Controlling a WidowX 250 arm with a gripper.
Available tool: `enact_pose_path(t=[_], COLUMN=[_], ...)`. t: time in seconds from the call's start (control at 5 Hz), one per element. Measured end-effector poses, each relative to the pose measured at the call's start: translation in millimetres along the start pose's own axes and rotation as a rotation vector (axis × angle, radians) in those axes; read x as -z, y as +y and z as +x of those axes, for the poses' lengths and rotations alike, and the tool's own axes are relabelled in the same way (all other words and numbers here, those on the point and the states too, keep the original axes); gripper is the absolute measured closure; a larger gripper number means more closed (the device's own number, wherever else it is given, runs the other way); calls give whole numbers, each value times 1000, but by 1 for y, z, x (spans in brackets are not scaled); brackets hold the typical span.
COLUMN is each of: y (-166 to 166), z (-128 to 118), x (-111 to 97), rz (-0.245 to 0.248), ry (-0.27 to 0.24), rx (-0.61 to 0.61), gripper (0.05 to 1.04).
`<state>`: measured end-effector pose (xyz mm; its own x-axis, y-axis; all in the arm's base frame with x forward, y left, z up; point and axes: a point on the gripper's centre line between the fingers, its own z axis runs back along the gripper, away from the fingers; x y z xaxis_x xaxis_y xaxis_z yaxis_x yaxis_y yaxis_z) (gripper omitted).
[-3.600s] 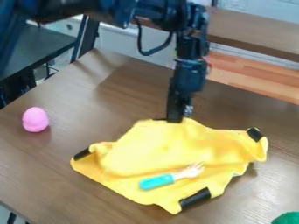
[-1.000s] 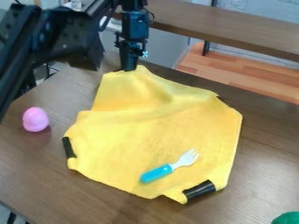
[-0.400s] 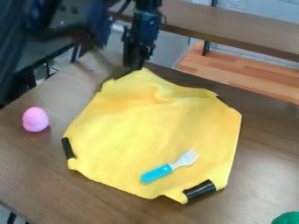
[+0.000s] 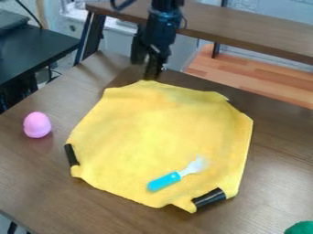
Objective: Unfold the cloth from bottom right to top left
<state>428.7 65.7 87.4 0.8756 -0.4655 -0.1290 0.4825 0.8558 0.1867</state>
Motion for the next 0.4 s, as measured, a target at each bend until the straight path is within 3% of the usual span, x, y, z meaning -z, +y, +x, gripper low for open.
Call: enact_pose_path(t=[0.2, 0.4], y=[-46, -109], z=[-6, -19], x=[-27, -51], rz=[66, 145], ry=[71, 189], rx=[240, 520], gripper=[82, 82])
